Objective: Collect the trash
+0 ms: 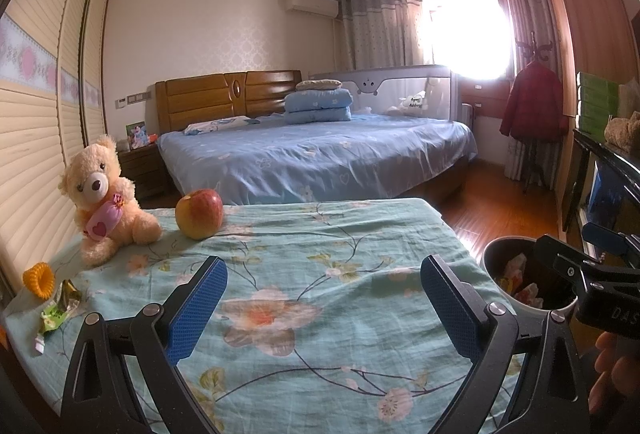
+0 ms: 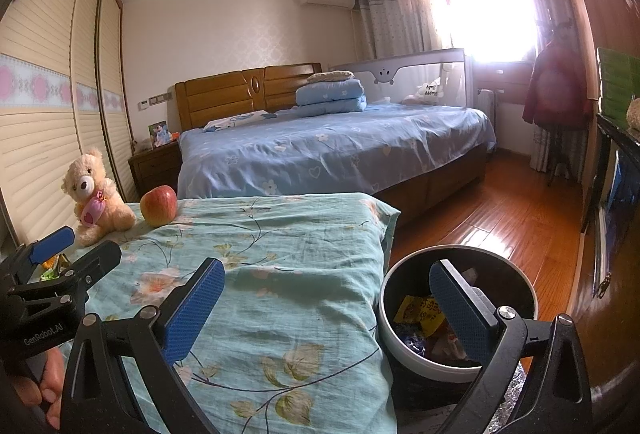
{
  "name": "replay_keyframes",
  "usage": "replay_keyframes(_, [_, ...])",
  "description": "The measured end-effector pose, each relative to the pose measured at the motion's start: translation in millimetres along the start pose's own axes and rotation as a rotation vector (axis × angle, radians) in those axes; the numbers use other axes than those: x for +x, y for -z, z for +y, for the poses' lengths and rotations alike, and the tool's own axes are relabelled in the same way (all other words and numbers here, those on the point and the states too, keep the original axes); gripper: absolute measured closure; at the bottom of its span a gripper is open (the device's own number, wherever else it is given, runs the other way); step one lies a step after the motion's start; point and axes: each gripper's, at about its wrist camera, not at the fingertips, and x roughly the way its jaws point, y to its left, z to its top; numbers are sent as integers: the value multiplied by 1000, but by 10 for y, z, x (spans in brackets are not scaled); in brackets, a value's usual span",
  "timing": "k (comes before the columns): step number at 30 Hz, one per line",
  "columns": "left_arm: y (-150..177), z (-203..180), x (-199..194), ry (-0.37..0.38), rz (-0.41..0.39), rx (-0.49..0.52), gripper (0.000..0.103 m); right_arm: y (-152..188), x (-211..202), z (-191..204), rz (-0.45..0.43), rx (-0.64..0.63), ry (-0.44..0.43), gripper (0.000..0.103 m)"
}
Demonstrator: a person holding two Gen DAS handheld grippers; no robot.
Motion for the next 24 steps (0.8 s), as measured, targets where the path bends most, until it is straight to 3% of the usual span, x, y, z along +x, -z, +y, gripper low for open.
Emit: replay_keyframes(24, [17,134,132,7,49,-23,4,20,112,134,43,8,-24,0])
